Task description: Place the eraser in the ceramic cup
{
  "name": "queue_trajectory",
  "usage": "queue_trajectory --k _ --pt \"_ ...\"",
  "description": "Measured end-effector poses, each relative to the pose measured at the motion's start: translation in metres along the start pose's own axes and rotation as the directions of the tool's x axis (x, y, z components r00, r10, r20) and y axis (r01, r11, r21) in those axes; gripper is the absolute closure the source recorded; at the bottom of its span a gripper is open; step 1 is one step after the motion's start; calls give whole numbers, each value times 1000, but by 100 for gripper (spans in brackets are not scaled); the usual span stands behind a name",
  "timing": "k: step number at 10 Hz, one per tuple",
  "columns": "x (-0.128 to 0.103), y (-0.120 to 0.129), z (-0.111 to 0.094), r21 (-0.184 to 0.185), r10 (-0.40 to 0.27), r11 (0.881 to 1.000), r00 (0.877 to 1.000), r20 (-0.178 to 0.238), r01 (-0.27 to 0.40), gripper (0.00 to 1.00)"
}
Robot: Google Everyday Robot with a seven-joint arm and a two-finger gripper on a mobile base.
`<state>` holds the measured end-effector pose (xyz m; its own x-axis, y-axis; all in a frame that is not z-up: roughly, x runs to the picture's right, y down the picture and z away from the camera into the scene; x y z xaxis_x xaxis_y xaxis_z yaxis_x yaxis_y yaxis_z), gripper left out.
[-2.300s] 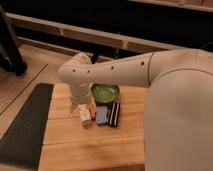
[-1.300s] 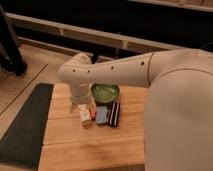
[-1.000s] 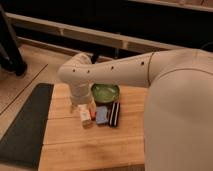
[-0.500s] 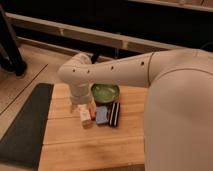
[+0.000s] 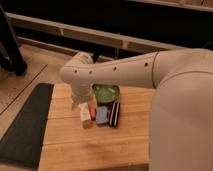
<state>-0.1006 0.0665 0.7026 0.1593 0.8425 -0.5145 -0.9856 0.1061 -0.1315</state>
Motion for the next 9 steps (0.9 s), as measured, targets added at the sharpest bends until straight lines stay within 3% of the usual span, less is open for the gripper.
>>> queue_trajectory --k 2,3,4,7,8,9 --pt "-17 -16 -27 -13 -61 998 988 140 63 35" --pt "-21 -37 -41 -17 -58 998 976 210 63 35" --pt "-22 -50 -50 -17 -56 998 966 250 62 35" --pt "-22 -50 -53 -17 -64 997 962 265 71 35" --pt "-21 -50 -50 -14 -66 997 964 257 72 35" --pt "-13 -58 -35 -1 -57 998 973 222 58 35"
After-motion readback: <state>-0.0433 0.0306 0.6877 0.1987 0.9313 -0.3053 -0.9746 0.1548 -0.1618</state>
